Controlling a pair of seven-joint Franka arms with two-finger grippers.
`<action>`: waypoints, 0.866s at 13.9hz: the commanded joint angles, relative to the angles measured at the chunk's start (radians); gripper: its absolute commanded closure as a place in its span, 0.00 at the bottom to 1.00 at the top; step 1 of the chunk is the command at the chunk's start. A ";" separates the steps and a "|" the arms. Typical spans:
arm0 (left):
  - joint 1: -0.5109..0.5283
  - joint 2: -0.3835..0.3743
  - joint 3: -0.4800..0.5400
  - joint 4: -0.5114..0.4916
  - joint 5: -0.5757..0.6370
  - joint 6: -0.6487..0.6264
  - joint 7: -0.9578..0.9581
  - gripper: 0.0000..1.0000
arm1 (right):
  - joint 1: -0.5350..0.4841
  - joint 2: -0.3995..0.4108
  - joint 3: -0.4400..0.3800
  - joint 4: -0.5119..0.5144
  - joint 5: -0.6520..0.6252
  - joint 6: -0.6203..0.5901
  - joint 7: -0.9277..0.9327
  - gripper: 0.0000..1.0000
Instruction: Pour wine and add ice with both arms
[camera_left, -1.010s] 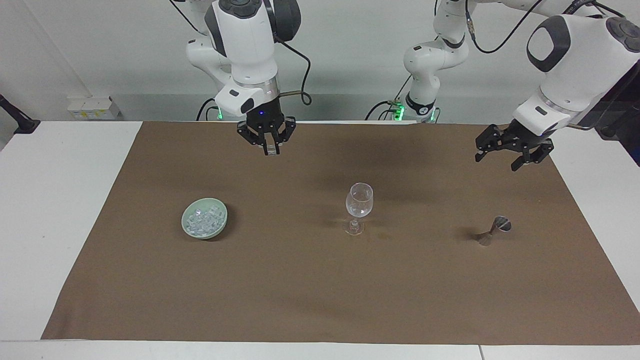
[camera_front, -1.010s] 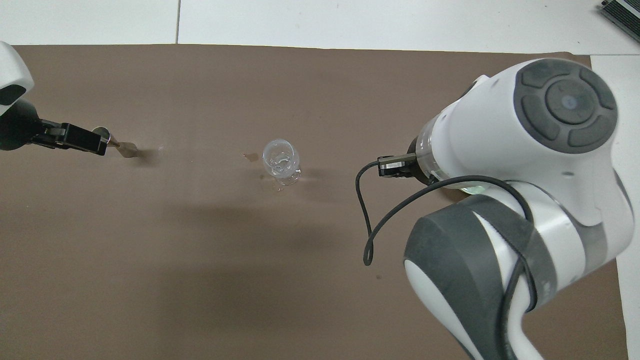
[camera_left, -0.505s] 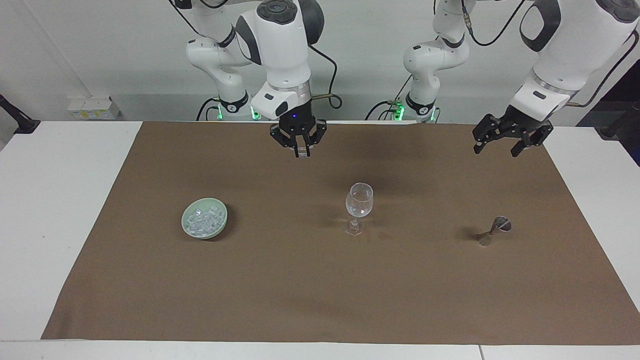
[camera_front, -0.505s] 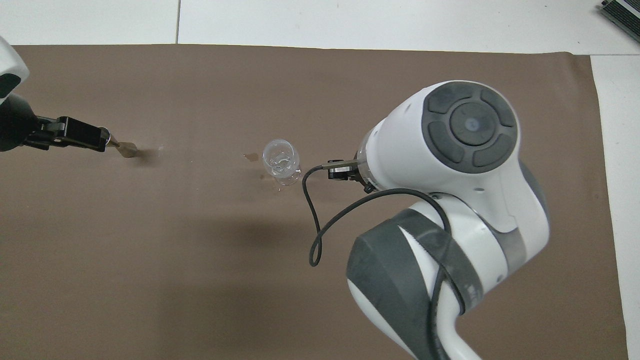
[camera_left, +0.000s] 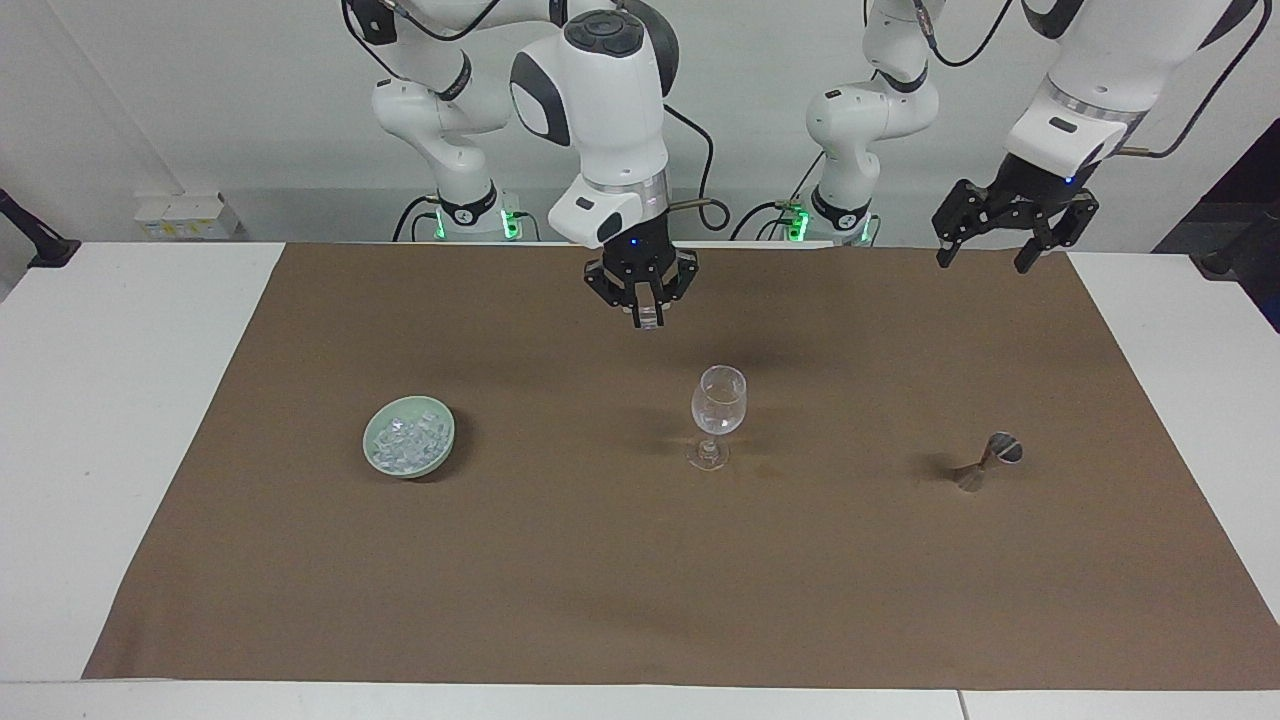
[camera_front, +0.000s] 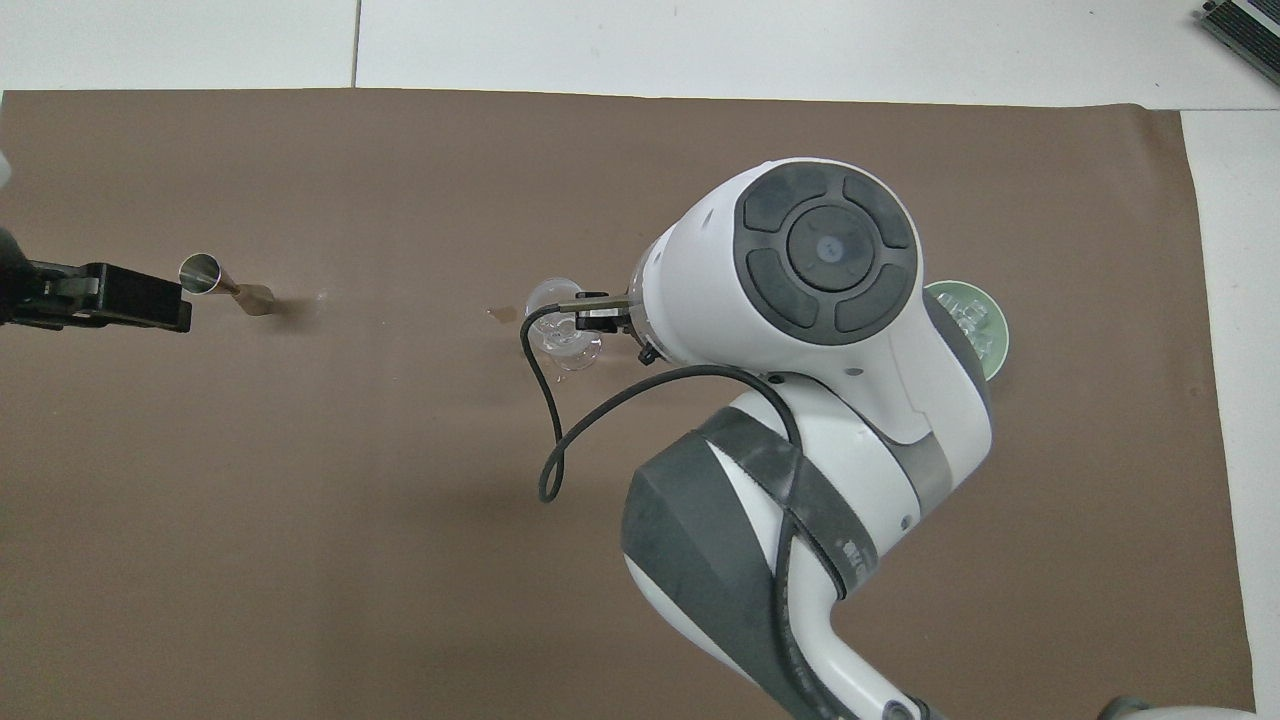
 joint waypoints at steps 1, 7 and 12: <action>-0.186 0.000 0.212 -0.001 0.024 -0.015 -0.007 0.00 | 0.001 0.046 0.027 0.052 -0.052 0.007 0.054 1.00; -0.246 0.006 0.276 -0.001 0.068 -0.015 -0.007 0.00 | 0.023 0.165 0.116 0.126 -0.213 0.047 0.171 1.00; -0.246 0.008 0.276 -0.004 0.074 -0.015 -0.003 0.00 | 0.035 0.218 0.123 0.138 -0.256 0.111 0.215 1.00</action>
